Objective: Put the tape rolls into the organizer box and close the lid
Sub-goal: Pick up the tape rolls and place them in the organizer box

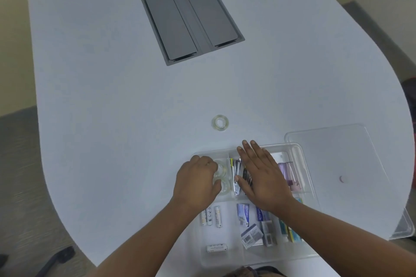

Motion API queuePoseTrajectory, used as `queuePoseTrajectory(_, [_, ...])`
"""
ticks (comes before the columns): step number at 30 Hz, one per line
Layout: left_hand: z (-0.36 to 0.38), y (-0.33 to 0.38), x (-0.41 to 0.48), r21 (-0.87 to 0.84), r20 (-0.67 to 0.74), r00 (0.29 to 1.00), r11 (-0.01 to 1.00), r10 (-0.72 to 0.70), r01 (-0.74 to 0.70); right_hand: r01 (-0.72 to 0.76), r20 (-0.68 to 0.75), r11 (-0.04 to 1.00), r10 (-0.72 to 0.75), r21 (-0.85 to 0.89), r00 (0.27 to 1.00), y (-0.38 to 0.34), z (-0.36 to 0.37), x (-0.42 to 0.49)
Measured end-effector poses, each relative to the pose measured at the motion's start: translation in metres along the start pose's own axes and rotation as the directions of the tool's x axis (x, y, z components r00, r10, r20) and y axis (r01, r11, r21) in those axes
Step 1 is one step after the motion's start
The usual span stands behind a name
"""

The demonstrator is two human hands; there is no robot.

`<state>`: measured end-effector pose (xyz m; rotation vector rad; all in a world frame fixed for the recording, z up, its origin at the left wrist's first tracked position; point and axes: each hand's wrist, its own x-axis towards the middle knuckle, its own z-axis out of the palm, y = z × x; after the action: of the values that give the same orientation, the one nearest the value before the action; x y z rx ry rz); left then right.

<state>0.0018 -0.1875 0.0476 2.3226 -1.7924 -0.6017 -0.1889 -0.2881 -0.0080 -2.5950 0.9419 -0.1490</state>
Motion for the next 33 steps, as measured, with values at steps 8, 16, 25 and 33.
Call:
queuePoseTrajectory(8, [0.013, -0.003, 0.004, 0.123, 0.078, 0.997, 0.992, 0.004, -0.014, 0.006, -0.006, 1.000, -0.006, -0.004, 1.000, -0.001, -0.001, 0.000])
queuePoseTrajectory(16, [0.018, 0.001, 0.001, 0.135, 0.033, 0.999, 0.990, 0.020, -0.024, 0.005, -0.004, 1.000, -0.005, -0.011, 1.000, -0.002, -0.003, 0.000])
queuePoseTrajectory(25, [0.002, -0.009, 0.010, 0.036, -0.247, 0.969, 0.999, 0.029, -0.020, 0.006, 0.002, 1.000, -0.006, -0.007, 1.000, 0.000, -0.001, 0.001])
queuePoseTrajectory(33, [-0.015, -0.012, 0.084, -0.071, -0.152, 0.986, 0.995, -0.073, 0.062, 0.003, 0.001, 1.000, -0.004, 0.004, 1.000, 0.000, -0.001, 0.000])
